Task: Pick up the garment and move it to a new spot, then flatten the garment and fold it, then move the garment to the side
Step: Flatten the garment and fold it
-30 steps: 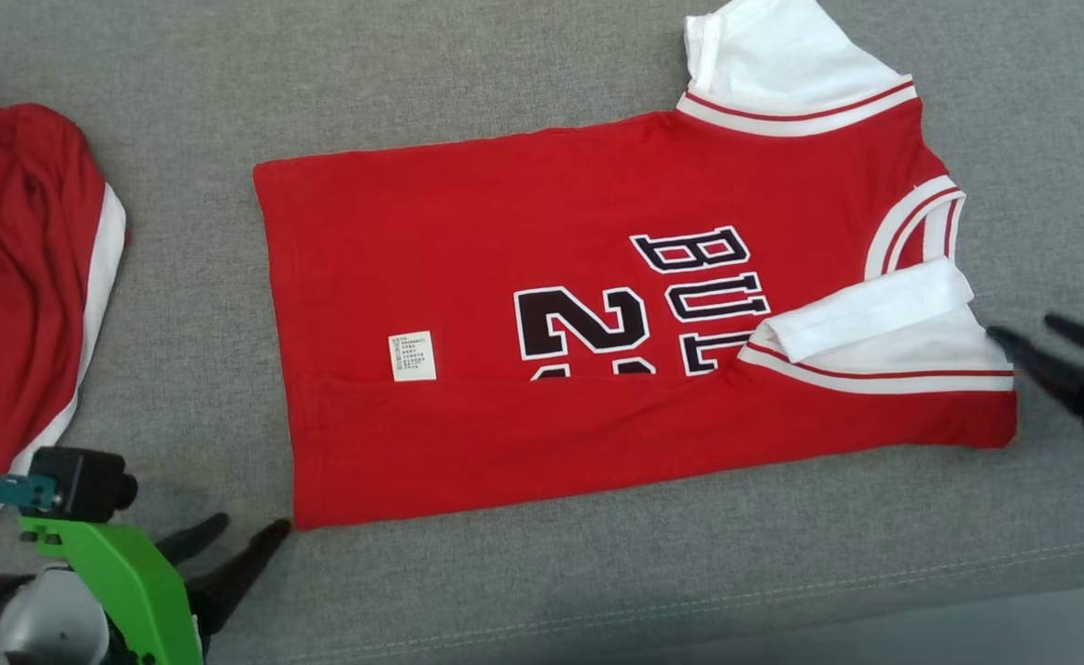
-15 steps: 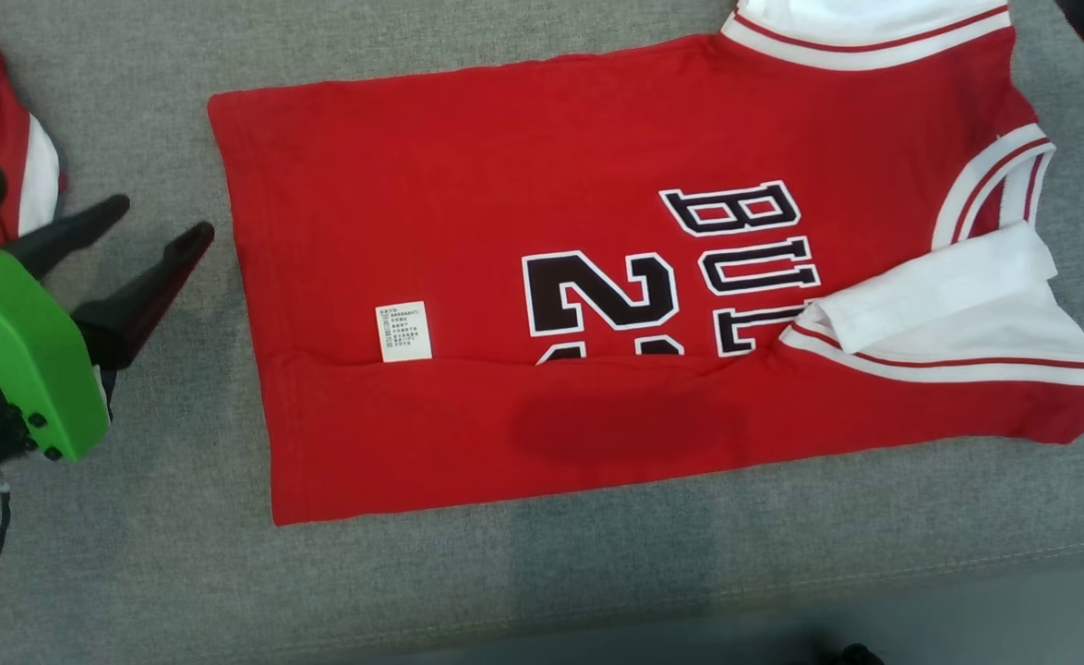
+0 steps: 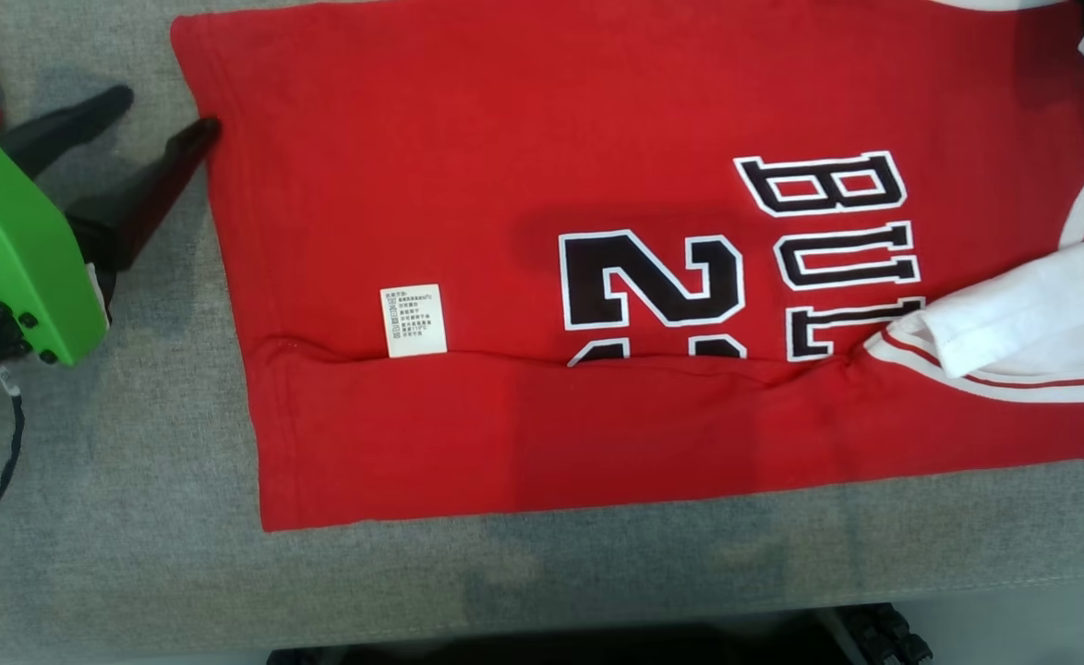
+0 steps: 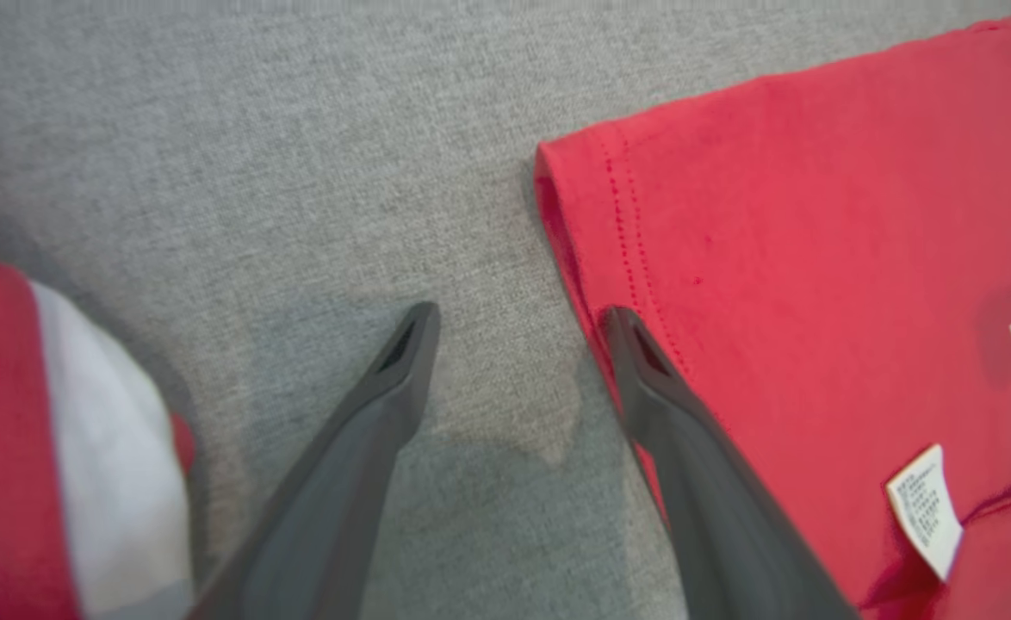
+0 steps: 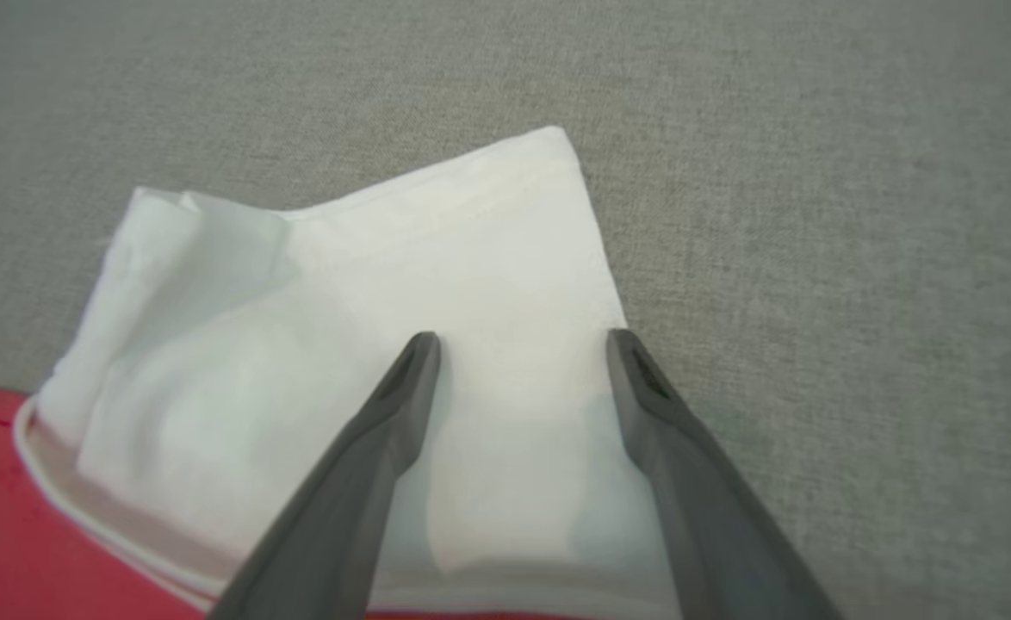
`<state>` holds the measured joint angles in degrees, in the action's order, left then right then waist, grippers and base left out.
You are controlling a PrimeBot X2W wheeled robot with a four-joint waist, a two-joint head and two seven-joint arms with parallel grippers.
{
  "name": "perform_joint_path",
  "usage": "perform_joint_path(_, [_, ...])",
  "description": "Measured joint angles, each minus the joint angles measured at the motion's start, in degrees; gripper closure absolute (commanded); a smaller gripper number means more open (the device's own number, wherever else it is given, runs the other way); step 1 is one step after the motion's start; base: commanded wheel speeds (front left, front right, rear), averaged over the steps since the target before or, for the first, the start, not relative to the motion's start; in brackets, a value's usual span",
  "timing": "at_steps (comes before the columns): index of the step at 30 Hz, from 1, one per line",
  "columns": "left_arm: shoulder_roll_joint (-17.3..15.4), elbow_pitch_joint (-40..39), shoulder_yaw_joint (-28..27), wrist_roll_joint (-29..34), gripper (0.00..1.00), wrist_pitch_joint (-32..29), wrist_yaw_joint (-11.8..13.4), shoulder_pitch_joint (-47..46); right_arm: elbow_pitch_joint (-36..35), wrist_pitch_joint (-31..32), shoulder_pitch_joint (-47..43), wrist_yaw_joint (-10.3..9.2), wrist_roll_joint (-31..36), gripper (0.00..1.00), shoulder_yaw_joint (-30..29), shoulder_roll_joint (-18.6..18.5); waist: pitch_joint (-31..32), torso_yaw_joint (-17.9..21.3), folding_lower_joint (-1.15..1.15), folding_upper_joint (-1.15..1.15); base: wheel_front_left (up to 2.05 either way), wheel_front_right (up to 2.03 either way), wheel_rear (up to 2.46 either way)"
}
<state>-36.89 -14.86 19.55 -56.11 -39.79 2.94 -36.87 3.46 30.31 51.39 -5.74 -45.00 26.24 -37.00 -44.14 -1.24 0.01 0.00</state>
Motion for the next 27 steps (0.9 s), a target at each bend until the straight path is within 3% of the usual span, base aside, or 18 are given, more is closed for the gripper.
perform_joint_path(21, [3.61, 5.02, 1.69, -1.67, 0.00, -1.49, -2.69, -6.53, 9.56, -3.35, 8.93, -0.38, 4.11, 0.02, 1.26, 3.15, -2.04, -2.17, -0.01, 0.00, 0.00, 0.00, 0.00])
perform_joint_path(22, [3.77, 5.10, 1.74, -1.69, 0.00, -1.49, -2.76, -6.62, 10.00, -3.50, 9.29, -0.34, 4.13, 0.13, 1.43, 3.43, -2.06, -2.30, -0.01, 0.00, 0.00, 0.00, 0.00])
perform_joint_path(24, [4.02, 5.37, 1.75, -1.79, 0.00, -1.49, -2.96, -6.67, 10.73, -3.64, 9.70, -0.32, 4.13, 0.53, 1.57, 4.03, -2.05, -2.48, -0.01, 0.00, 0.00, 0.00, 0.00])
perform_joint_path(25, [4.09, 5.55, 1.82, -1.79, 0.00, -1.48, -3.07, -6.75, 11.07, -3.66, 9.87, -0.18, 4.13, 0.61, 1.60, 4.16, -2.03, -2.56, -0.01, 0.00, 0.00, 0.00, 0.00])
perform_joint_path(27, [4.36, 6.02, 1.91, -1.80, 0.00, -1.48, -3.41, -6.93, 11.87, -4.11, 10.33, 0.18, 4.13, 0.87, 1.71, 4.37, -1.97, -2.70, -0.01, 0.00, 0.00, 0.00, 0.00])
